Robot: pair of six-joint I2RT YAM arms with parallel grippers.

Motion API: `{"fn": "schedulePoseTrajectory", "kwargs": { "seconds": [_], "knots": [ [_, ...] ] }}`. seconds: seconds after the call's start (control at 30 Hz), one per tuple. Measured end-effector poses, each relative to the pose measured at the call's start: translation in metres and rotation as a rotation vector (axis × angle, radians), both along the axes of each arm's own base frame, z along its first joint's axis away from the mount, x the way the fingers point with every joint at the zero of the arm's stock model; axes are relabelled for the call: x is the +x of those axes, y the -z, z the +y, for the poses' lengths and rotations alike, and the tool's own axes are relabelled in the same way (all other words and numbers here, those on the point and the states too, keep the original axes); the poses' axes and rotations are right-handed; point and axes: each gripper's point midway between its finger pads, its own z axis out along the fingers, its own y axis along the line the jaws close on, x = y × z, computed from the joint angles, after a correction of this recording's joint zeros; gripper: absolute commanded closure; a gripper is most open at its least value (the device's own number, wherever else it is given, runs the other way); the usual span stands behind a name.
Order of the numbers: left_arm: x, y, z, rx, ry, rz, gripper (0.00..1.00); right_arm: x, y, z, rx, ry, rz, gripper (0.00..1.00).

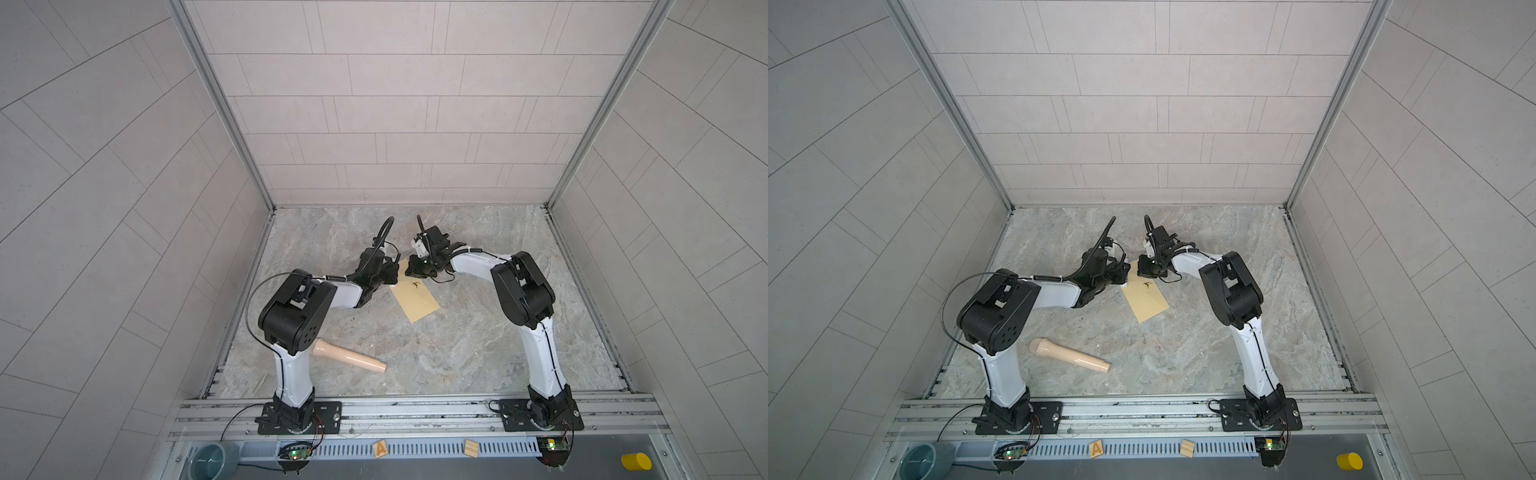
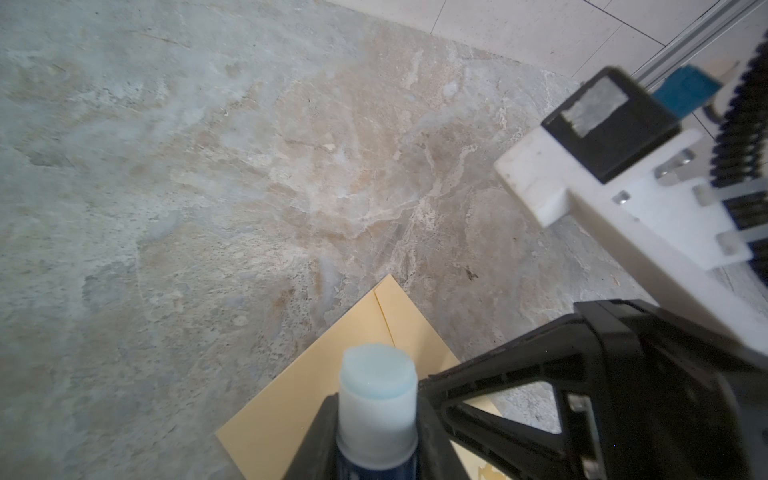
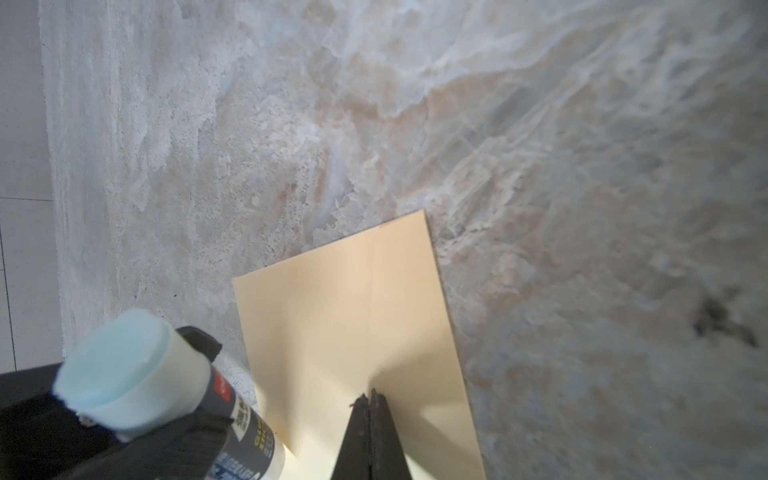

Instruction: Place the letter into the envelope and seal it

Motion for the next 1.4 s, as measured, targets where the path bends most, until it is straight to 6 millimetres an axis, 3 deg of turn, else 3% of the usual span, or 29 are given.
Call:
{"fn": "schedulePoseTrajectory", "kwargs": {
  "seconds": [0.33, 1.0, 1.23, 1.4],
  "knots": [
    [0.0, 0.001, 0.0, -0.007, -0.005, 0.004, 1.0, -0.007, 0.001, -0.003, -0.002, -0.008, -0.006, 1.0],
    [0.001, 0.003, -0.001, -0.025, -0.012, 0.008, 1.0, -0.055, 0.002, -0.002, -0.005, -0.067, 0.028, 1.0],
    [0.001, 0.003, -0.002, -0.026, -0.011, 0.008, 1.0, -0.055, 0.002, -0.001, -0.007, -0.069, 0.032, 1.0],
    [0.001, 0.004, -0.002, -0.026, -0.011, 0.009, 1.0, -0.045, 0.0, -0.002, -0.004, -0.055, 0.03, 1.0]
  ]
}}
